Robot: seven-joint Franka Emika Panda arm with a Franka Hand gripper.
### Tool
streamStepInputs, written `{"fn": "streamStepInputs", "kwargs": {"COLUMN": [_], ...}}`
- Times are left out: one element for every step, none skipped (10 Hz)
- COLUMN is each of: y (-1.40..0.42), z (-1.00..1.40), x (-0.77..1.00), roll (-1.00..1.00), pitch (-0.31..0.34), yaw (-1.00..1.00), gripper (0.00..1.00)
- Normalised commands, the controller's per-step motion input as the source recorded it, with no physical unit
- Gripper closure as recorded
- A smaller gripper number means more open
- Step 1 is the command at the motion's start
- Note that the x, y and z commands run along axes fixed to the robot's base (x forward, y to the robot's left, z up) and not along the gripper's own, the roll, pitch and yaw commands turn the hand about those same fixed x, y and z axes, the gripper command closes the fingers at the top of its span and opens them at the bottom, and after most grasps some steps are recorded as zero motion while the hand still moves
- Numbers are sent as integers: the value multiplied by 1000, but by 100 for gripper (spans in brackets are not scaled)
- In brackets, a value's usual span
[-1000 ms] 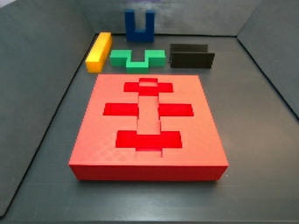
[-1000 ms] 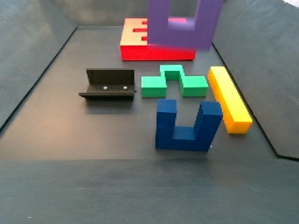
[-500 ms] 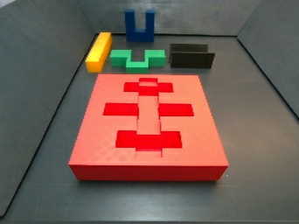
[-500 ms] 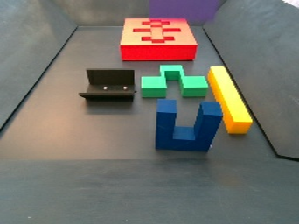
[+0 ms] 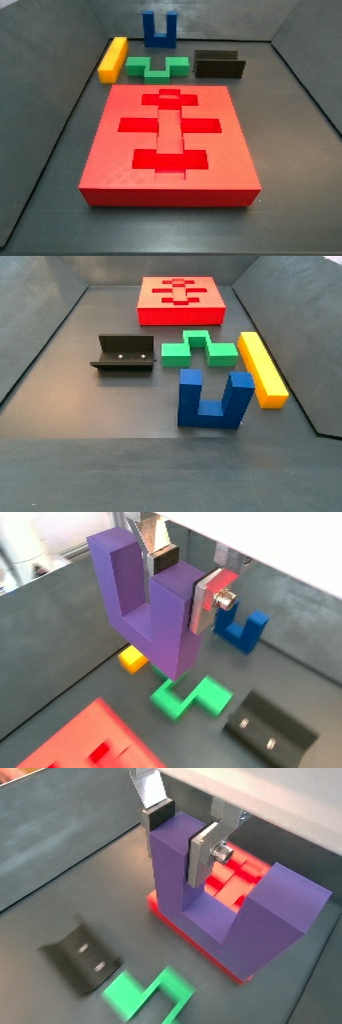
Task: Pick up the purple object. Move up. Move to above the board. Insert the purple object.
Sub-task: Move to above the board, then insert the purple object.
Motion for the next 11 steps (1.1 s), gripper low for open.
{"fn": "streamStepInputs", "kwargs": {"y": [-1400, -1400, -1400, -960, -552, -323, -192, 0, -277, -526, -543], "z": [178, 189, 213, 159, 99, 66, 53, -29, -251, -420, -463], "x": [-132, -123, -110, -54, 8, 39, 41, 66, 246, 534, 563], "roll": [11, -2, 11, 11, 2, 2, 10, 0, 30, 229, 250], "pitch": [21, 30, 53, 75, 108, 127, 131, 0, -26, 9, 26], "yaw": [24, 17, 13, 11, 8, 7, 10, 0, 0, 137, 86], "gripper": [100, 100, 100, 100, 100, 100, 100, 100, 100, 100, 100]}}
